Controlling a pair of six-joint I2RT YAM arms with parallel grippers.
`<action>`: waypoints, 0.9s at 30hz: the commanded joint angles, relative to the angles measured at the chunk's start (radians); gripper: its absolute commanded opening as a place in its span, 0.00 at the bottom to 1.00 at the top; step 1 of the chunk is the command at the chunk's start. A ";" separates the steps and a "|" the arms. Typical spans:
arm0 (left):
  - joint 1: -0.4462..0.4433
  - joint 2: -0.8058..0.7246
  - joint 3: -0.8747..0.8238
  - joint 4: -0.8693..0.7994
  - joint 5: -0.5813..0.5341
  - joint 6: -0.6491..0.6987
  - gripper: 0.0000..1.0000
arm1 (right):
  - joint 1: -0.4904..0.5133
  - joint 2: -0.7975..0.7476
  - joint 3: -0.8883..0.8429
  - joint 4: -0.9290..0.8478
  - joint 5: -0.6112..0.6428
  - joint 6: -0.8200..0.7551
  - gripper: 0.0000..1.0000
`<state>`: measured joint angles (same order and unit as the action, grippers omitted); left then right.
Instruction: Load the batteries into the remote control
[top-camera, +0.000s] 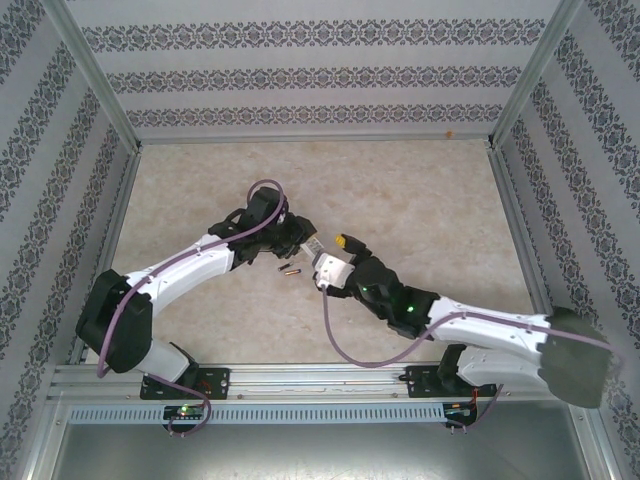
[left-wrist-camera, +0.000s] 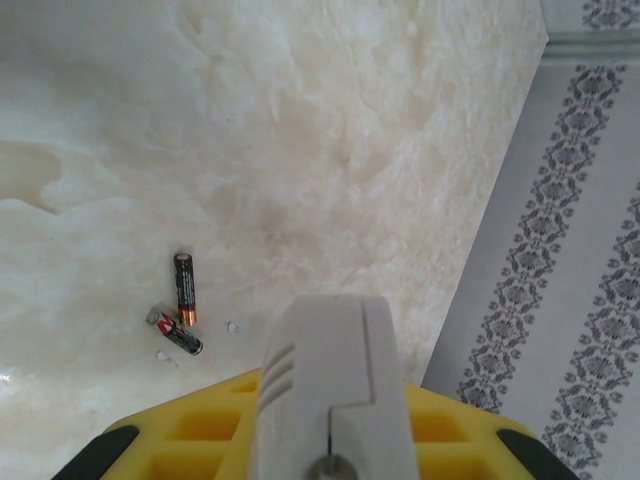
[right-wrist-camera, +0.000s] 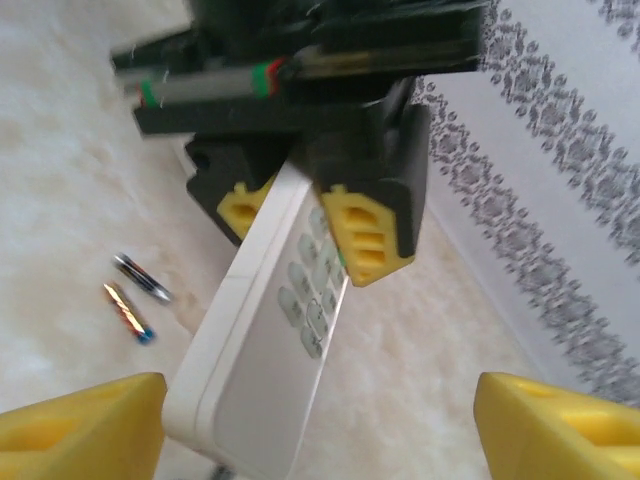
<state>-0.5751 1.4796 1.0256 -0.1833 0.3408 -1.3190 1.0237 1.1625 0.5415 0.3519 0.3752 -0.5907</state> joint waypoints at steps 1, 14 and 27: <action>0.014 -0.039 0.013 -0.033 -0.012 -0.057 0.26 | 0.004 0.075 0.050 0.159 0.075 -0.120 0.63; 0.111 -0.204 -0.132 0.273 -0.072 0.029 0.73 | -0.118 0.021 0.152 -0.134 -0.236 0.426 0.12; 0.192 -0.255 -0.201 0.818 0.278 0.139 0.89 | -0.440 -0.031 0.270 0.056 -1.012 1.451 0.14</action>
<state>-0.3840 1.1877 0.8661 0.3569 0.4946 -1.1061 0.5888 1.1027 0.7666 0.2775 -0.4545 0.5999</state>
